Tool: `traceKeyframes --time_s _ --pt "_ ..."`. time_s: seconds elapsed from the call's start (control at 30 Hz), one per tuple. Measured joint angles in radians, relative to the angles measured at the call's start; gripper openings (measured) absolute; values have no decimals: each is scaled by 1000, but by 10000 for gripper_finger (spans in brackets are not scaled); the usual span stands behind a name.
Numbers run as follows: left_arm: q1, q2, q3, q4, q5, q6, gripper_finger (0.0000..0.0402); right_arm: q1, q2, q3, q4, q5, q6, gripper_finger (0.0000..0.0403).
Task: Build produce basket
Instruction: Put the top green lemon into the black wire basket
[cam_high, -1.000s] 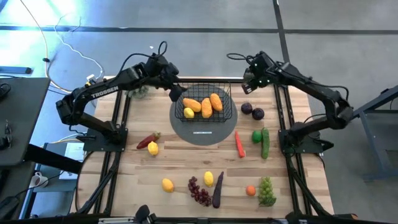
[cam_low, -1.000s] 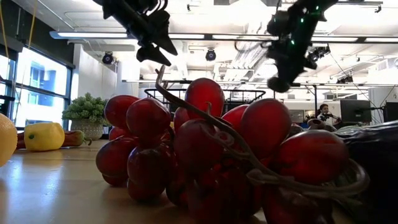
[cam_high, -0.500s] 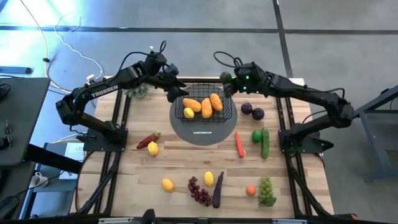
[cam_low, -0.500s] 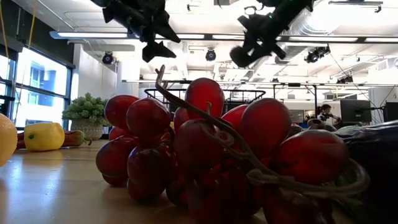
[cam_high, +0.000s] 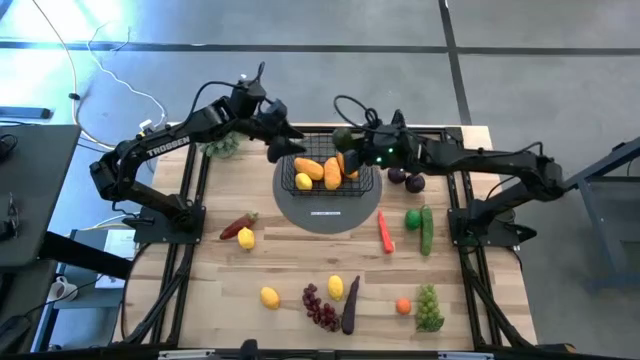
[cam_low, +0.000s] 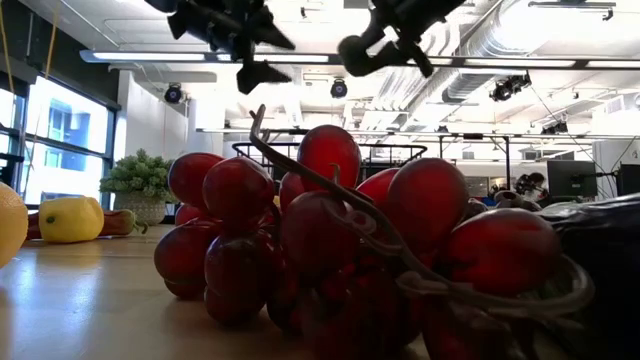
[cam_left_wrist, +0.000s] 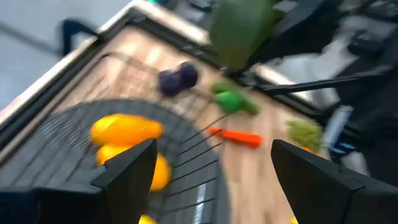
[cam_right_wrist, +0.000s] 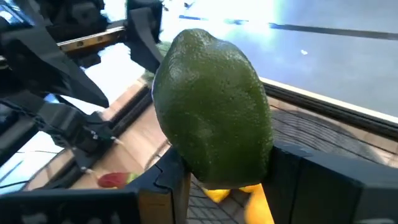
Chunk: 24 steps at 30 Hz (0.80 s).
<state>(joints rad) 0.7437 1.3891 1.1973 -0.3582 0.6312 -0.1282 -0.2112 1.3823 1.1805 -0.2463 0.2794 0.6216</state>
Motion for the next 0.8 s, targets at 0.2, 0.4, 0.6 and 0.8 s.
traceKeyframes --time_s 0.2,0.4,0.6,0.8 --pt "-13 0 0 44 105 117 304 28 66 0 99 -1 0 124" --pt "-41 0 0 41 82 235 304 29 106 0 175 -44 -17 124" --pt "-58 0 0 43 -59 215 304 35 112 0 197 -51 -46 124" --pt "-66 0 0 80 -77 198 304 35 112 0 205 -63 -77 122"
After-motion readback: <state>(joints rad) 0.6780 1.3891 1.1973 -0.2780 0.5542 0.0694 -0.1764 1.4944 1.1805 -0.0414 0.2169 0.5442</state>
